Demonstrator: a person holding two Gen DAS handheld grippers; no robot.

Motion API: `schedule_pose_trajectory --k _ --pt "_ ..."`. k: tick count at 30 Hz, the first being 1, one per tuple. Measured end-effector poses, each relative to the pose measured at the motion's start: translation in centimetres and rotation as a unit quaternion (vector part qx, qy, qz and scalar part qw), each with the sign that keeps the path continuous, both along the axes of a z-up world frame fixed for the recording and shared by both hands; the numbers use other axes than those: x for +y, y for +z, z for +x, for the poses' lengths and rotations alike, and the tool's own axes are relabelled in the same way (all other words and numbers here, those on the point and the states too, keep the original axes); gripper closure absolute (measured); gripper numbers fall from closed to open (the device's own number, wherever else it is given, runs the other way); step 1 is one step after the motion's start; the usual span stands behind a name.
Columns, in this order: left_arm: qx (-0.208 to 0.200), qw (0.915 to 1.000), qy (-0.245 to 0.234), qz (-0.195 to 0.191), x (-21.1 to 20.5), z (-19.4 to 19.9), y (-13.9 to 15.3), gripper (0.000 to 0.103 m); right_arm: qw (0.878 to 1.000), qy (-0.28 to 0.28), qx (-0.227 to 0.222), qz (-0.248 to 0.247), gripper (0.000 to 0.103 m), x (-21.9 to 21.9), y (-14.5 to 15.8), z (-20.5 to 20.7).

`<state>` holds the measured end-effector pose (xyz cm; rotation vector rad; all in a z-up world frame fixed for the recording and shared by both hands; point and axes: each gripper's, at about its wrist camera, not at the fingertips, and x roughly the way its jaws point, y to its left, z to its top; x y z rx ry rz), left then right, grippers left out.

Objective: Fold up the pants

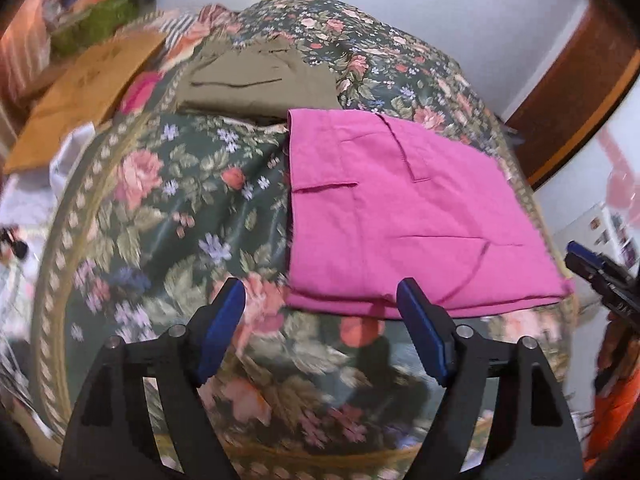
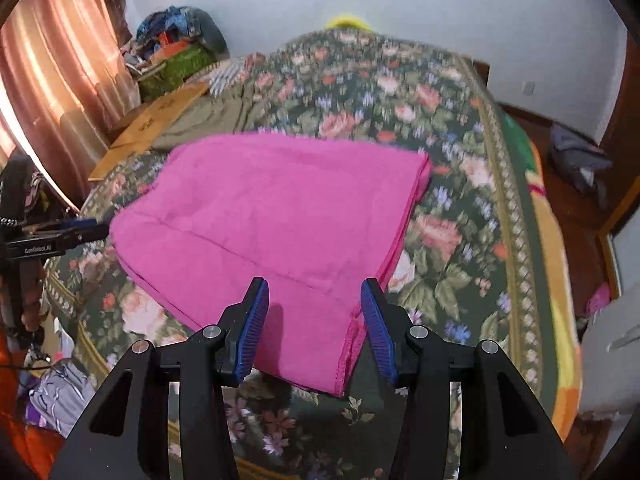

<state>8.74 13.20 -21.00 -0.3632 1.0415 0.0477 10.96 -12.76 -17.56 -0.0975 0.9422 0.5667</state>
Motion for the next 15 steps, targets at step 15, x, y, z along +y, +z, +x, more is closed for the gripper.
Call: schedule_pose_trajectory --k 15 --pt "0.007 0.9878 -0.001 -0.155 -2.7 0.7 -3.2 0.006 0.998 0.034 -0.002 0.043 0.059 5.1 -0.4 -0.1"
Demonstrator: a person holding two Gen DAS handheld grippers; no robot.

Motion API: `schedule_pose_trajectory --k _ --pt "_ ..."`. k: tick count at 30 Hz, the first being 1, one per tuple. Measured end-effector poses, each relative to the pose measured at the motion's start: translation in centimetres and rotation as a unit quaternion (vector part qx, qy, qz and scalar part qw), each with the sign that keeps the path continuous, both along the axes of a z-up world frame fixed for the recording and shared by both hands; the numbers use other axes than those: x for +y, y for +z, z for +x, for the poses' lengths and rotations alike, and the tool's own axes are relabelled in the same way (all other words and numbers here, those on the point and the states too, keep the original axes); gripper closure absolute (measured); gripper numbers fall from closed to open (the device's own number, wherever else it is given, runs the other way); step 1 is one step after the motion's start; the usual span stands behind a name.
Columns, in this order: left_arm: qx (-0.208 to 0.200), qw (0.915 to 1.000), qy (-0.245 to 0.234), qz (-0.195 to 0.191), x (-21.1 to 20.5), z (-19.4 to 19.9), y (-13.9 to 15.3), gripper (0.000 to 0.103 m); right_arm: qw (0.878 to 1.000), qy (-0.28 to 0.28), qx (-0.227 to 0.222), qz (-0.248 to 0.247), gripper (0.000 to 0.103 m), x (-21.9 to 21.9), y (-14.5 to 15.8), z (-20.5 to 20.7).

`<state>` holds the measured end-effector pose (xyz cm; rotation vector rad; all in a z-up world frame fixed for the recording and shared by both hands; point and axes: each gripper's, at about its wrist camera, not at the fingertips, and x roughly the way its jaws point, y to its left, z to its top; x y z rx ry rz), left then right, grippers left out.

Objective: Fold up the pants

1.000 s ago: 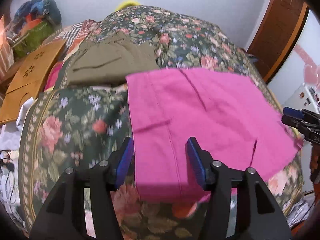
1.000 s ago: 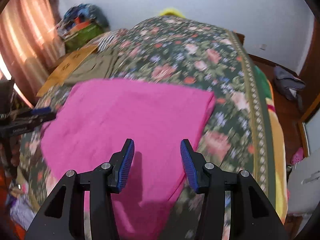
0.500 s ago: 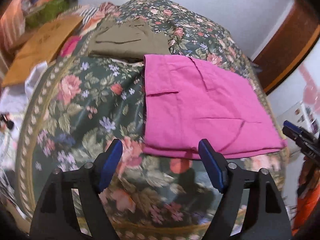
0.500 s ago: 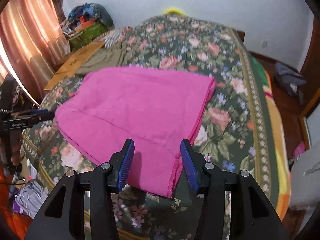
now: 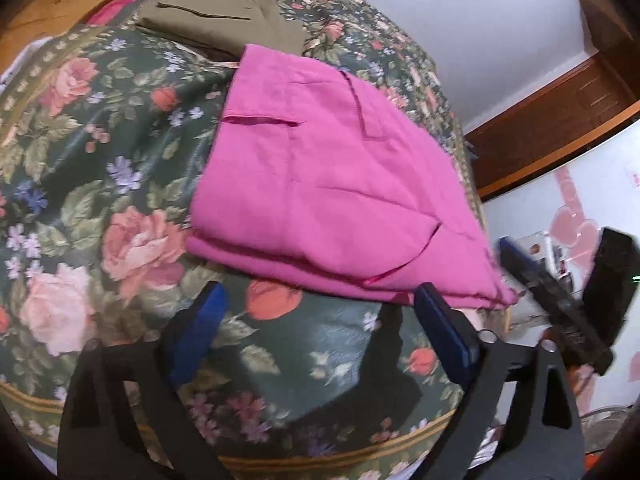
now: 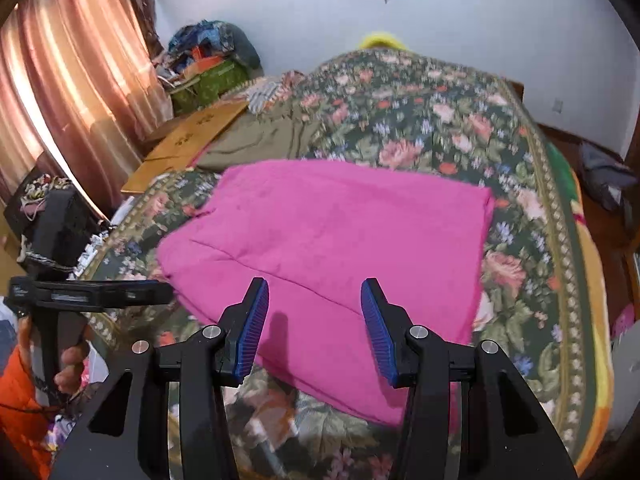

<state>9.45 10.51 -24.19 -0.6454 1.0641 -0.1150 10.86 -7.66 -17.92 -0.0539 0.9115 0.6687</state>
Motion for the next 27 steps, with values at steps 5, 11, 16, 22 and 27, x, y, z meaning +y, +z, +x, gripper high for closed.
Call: schedule_pose_trajectory --k 5,11,16,22,27 --pt "-0.012 0.9992 0.010 -0.038 0.9 0.7 -0.5 0.006 0.999 0.004 0.016 -0.028 0.059 0.4 -2.3 0.4" --pt "-0.013 0.9980 0.036 -0.051 2.3 2.5 -1.2 0.006 0.999 0.018 0.013 -0.040 0.058 0.5 -2.3 0.3" --pt "-0.013 0.9988 0.041 -0.022 2.4 3.9 -1.0 0.020 0.999 0.017 0.018 -0.032 0.058 0.4 -2.4 0.5" --pt "-0.029 0.9990 0.016 0.030 1.4 4.3 0.2 0.063 0.999 0.011 0.025 -0.029 0.058 0.3 -2.3 0.8" --pt "-0.069 0.9914 0.005 0.111 -0.1 3.6 2.8 0.075 0.999 0.010 0.030 -0.033 0.058 0.4 -2.1 0.9"
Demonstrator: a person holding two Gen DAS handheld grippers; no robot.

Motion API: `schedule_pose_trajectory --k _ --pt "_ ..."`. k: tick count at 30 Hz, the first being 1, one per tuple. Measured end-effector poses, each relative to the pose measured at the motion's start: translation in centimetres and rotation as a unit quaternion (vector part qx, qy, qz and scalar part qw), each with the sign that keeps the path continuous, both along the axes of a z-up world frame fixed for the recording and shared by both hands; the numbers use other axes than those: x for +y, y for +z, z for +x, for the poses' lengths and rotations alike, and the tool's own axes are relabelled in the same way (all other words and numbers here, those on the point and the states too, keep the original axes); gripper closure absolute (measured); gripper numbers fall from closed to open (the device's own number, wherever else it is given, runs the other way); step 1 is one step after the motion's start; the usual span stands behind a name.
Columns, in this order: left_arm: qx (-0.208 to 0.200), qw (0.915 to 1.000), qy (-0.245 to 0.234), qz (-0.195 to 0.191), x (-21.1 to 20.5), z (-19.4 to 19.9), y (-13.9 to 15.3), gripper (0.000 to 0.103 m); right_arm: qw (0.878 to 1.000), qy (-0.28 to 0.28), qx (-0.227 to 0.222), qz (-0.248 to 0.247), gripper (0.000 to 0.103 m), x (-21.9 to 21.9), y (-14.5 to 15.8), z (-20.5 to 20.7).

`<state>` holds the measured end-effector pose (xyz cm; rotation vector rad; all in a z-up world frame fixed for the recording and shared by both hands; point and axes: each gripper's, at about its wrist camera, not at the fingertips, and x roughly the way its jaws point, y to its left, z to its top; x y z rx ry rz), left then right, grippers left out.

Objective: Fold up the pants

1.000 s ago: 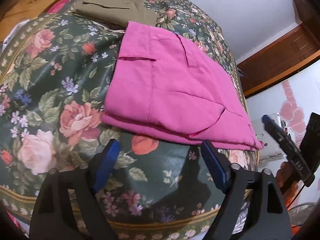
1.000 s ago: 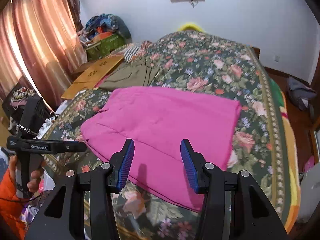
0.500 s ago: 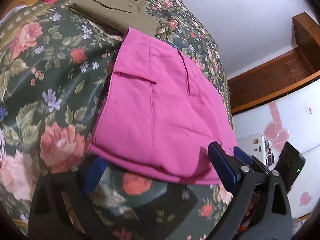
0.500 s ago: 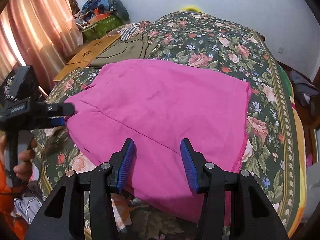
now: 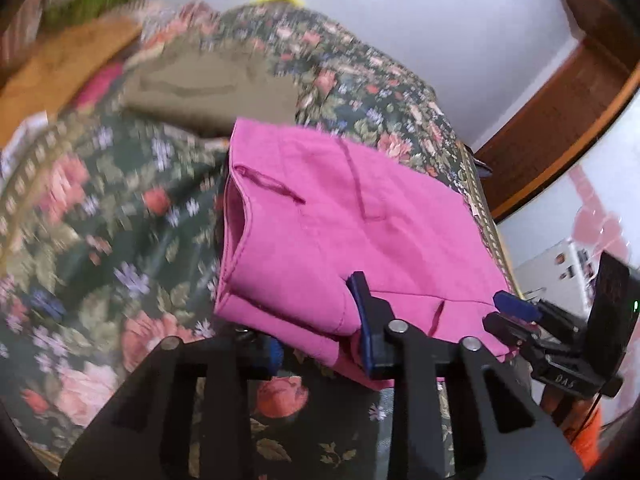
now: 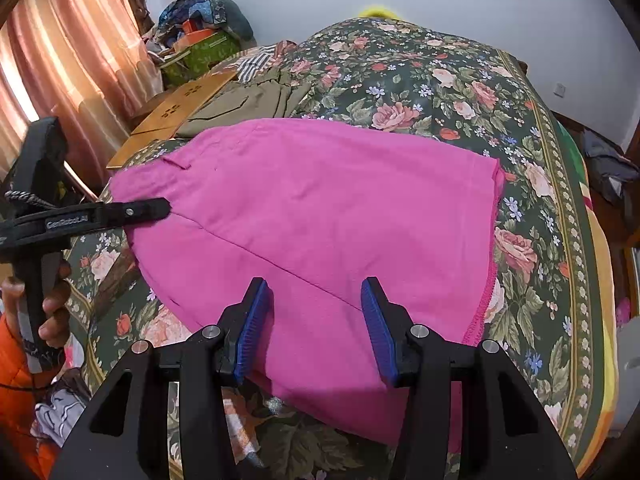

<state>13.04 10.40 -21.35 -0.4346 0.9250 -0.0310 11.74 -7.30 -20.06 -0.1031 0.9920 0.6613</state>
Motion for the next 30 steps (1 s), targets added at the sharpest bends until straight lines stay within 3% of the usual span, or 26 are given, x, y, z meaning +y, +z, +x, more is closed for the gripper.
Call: schedule_pose_trajectory --k 3,7,11,16,25,30 --pt "-0.022 0.9985 -0.014 0.048 -1.2 -0.7 1.8 0.076 1.000 -0.002 0.005 -0.008 0.058 -0.1 0.1 0.3" --pt "-0.053 0.9901 -0.036 0.125 -3.7 -1.7 4.1 0.077 1.000 -0.012 0.013 -0.013 0.058 -0.3 0.8 0.9" --pt "-0.079 0.9816 -0.055 0.165 -5.5 -2.6 5.7 0.077 1.000 -0.020 -0.011 0.002 0.058 0.0 2.5 1.3" --pt "-0.099 0.9789 -0.063 0.168 -6.5 -3.4 7.3 0.077 0.999 -0.014 -0.031 0.015 0.058 1.7 3.3 2.2" --pt "-0.108 0.9780 -0.069 0.164 -7.0 -4.1 8.4 0.077 0.998 0.056 0.034 0.013 0.057 5.6 0.1 2.4" --pt "-0.128 0.9754 -0.083 0.159 -8.2 -3.8 9.4 0.079 0.997 0.062 0.047 0.022 0.056 5.6 0.0 2.4"
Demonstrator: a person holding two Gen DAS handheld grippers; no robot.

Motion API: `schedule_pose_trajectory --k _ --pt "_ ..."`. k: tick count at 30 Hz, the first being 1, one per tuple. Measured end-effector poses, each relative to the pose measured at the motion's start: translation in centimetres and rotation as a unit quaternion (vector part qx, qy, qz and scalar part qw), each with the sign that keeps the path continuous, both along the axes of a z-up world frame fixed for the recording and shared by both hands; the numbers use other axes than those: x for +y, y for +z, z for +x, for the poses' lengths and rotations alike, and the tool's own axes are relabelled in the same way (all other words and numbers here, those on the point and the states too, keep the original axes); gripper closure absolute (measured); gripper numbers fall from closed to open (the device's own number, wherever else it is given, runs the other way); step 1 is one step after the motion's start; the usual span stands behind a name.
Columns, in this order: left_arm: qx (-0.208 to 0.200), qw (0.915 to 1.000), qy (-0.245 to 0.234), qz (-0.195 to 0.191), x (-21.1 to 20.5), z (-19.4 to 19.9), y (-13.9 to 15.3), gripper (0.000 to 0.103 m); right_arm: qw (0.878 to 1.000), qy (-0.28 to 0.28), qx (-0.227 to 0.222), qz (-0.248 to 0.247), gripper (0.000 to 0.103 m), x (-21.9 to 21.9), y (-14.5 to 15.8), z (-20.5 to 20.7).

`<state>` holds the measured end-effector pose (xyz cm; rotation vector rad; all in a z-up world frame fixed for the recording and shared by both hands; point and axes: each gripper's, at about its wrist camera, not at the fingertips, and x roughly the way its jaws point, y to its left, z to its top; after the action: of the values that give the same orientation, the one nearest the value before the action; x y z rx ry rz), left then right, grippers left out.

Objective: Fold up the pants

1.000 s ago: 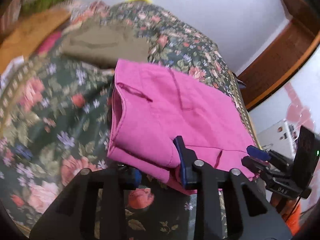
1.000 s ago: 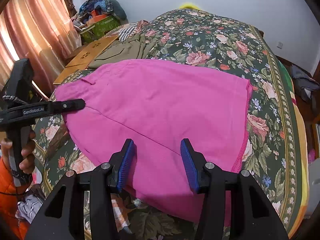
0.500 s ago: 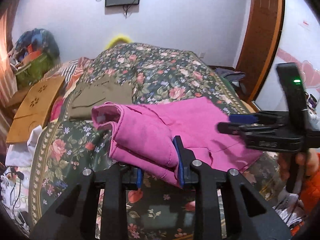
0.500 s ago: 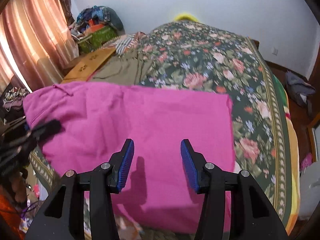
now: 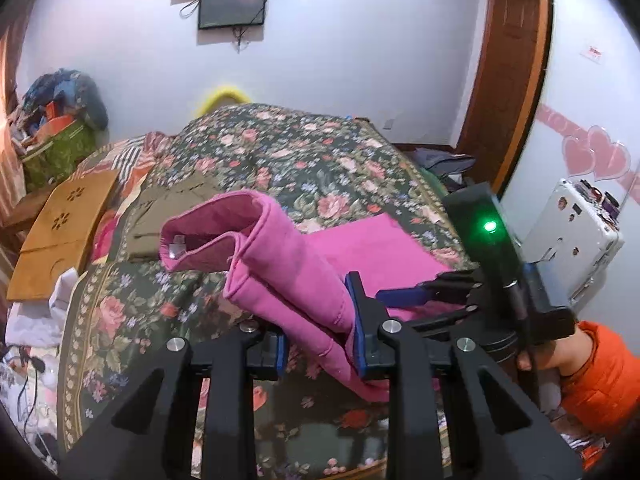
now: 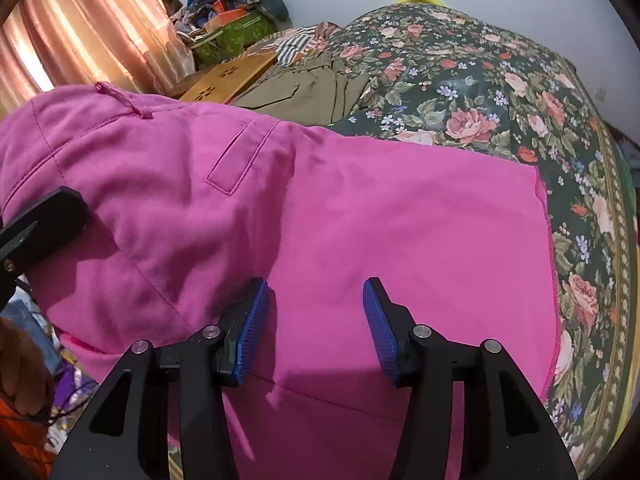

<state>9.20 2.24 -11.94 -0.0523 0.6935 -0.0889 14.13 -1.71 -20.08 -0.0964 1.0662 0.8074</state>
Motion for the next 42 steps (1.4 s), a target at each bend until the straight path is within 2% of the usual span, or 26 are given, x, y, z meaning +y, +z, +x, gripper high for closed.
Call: schedule_pose_trajectory --k 8,12,16,19,28,34,42 --pt "-0.010 0.9985 -0.034 0.041 -3.2 0.9 0.9 0.079 1.000 -0.019 0.007 0.022 0.057 -1.9 0.7 -0.6" --pt "-0.007 0.9978 -0.042 0.050 -4.0 1.1 1.0 0.080 0.997 -0.060 -0.010 0.045 0.057 -5.2 1.9 -1.2" --pt "-0.004 0.9968 -0.053 0.061 -5.0 1.6 1.1 0.080 0.994 -0.101 -0.027 0.021 0.057 -8.2 1.5 -1.7" --pt "-0.002 0.9962 -0.064 0.059 -6.0 2.0 1.1 0.080 0.993 -0.112 0.000 0.019 0.057 -9.6 -0.3 -1.6" --pt "0.015 0.9935 -0.106 0.039 -8.7 4.7 0.8 0.080 0.993 -0.110 -0.008 0.038 0.054 -9.9 -0.7 -2.2" --pt "0.039 0.9896 -0.132 0.042 -10.6 6.1 -0.4 0.081 0.990 -0.131 -0.021 0.050 0.055 -12.1 0.7 -2.6" --pt "0.084 0.9801 -0.174 0.043 -13.5 7.3 -3.3 0.081 0.981 -0.187 -0.037 0.030 0.054 -17.1 1.4 -3.8"
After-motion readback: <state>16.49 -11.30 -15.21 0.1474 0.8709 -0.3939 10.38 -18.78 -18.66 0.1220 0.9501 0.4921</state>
